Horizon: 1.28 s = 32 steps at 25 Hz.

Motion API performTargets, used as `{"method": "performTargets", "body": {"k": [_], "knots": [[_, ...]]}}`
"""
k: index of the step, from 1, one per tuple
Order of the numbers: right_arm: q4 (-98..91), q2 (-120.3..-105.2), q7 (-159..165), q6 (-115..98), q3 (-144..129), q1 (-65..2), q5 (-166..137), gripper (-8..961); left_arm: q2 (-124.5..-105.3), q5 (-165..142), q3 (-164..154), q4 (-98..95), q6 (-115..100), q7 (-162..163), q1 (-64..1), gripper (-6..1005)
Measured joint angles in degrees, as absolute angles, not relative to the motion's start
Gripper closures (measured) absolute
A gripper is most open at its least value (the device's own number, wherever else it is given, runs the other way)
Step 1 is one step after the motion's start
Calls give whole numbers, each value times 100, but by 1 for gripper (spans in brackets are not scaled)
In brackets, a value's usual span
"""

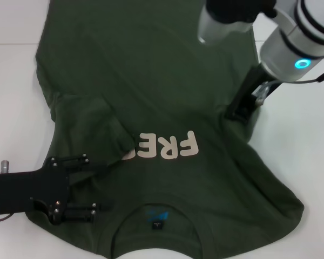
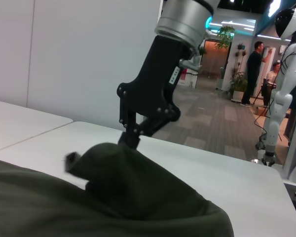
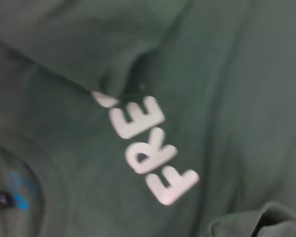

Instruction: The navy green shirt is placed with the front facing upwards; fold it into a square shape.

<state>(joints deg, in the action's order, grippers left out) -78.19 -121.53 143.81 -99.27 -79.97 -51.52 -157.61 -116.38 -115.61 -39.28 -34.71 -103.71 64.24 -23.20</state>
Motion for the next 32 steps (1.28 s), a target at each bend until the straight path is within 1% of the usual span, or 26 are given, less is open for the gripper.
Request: {"method": "performTargets", "body": {"k": [11, 18, 26, 32], "knots": [[-7736, -12153, 14285, -9872, -8670, -5093, -15196, 929, -11637, -11566, -3929, -3472, -10366, 6408, -2320, 188], [-6959, -12055, 14374, -9579, -8653, -5238, -14681, 929, -11644, -11566, -3929, -3472, -10304, 6409, -2320, 188], [-6933, -12031, 14225, -9573, -8616, -5180, -14637, 551, -11650, -11551, -3919, -3472, -10212, 6482, -2308, 188], [-7118, -12015, 13888, -9625, -8304, -4814, -14530, 306, -11636, -11541, -3887, -3489, -10139, 6665, -2272, 188]]}}
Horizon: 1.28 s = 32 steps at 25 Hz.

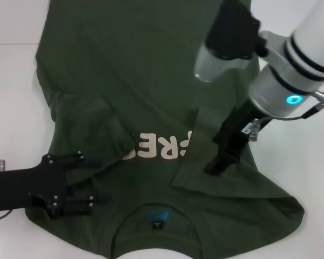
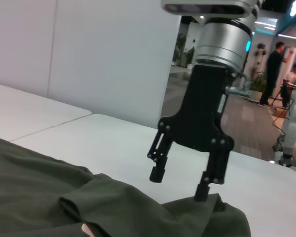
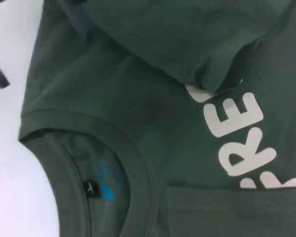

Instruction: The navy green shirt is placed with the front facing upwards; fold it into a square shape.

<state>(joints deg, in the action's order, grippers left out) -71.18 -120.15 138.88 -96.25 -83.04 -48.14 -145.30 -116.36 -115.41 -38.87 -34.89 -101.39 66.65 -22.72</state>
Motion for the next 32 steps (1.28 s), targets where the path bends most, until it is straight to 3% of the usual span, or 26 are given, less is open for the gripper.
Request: {"method": "performTargets", "body": {"k": [5, 17, 32], "knots": [[-7502, -11973, 13098, -9764, -7592, -4139, -13869, 98, -11605, -11570, -3729, -3478, -10139, 6760, -2248, 188], [-7137, -11968, 9958, -9880, -6057, -2334, -11922, 23, -11592, -11581, -3551, -3472, -10075, 7251, -2232, 189], [-5825, -11968, 7542, -9896, -5196, -1953, -11793, 62, -11568, -11587, -3542, -3521, -9776, 7890, -1996, 189]]}}
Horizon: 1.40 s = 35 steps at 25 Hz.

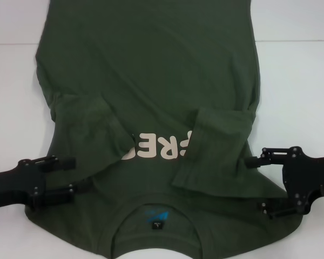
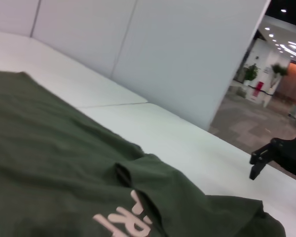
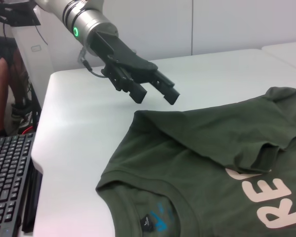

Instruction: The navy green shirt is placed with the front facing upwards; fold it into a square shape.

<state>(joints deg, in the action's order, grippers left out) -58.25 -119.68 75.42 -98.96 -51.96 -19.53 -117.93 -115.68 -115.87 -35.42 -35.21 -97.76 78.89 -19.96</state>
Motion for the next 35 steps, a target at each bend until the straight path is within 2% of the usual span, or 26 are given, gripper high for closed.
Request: {"method": "performTargets", "body": {"k": [7, 13, 19, 24, 30, 35], "knots": [[-5800, -11964, 7406, -10024, -4981, -1968, -11765, 64, -11515, -11681, -3541, -4265, -9766, 9268, -1699, 189], [-5912, -11972, 7535, -10093, -4770, -2059, -11745, 66, -11577, -11955, -3521, -5189, -9818, 10592, -1367, 189], [-5969, -11977, 7674, -10017, -4789, -2183, -11734, 67, -11718, -12477, -3481, -6159, -9801, 11535, -1087, 189], [-5964, -11979, 7708, -9974, -4802, -2252, -11749, 67, -11771, -13053, -3514, -6324, -9846, 11858, -1195, 188], [-5924, -11980, 7708, -9965, -4809, -2275, -11754, 68, -11954, -13348, -3538, -6316, -9787, 11496, -1368, 190], [-5905, -11986, 7708, -9955, -4808, -2279, -11757, 68, -12024, -13584, -3586, -6243, -9689, 11454, -1554, 193]]}}
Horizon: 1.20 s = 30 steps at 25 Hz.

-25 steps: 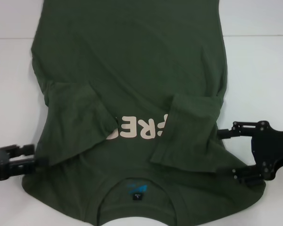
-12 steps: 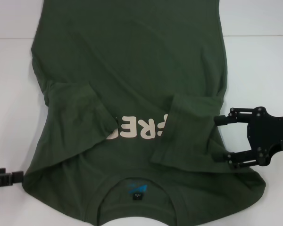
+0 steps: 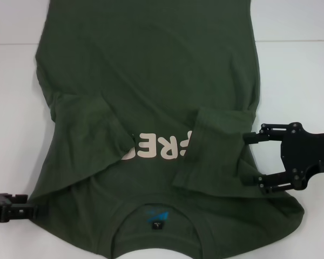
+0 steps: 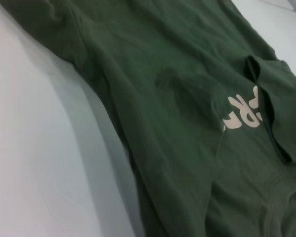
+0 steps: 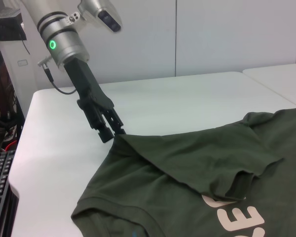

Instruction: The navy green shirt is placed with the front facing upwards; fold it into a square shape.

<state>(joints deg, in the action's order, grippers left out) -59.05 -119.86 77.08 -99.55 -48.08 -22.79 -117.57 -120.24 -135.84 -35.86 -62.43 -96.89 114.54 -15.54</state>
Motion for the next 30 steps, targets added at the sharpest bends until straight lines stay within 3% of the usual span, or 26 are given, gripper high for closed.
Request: {"method": "performTargets", "body": {"k": [19, 30], "knots": [[-5870, -12006, 7708, -9964, -4804, -2276, -11691, 71, -12084, -14016, -4048, -5881, -8748, 11216, -1850, 208], [-5803, -12006, 7708, -9964, -4808, -2270, -11689, 72, -12088, -14131, -4037, -5878, -8743, 11244, -1858, 663]]}}
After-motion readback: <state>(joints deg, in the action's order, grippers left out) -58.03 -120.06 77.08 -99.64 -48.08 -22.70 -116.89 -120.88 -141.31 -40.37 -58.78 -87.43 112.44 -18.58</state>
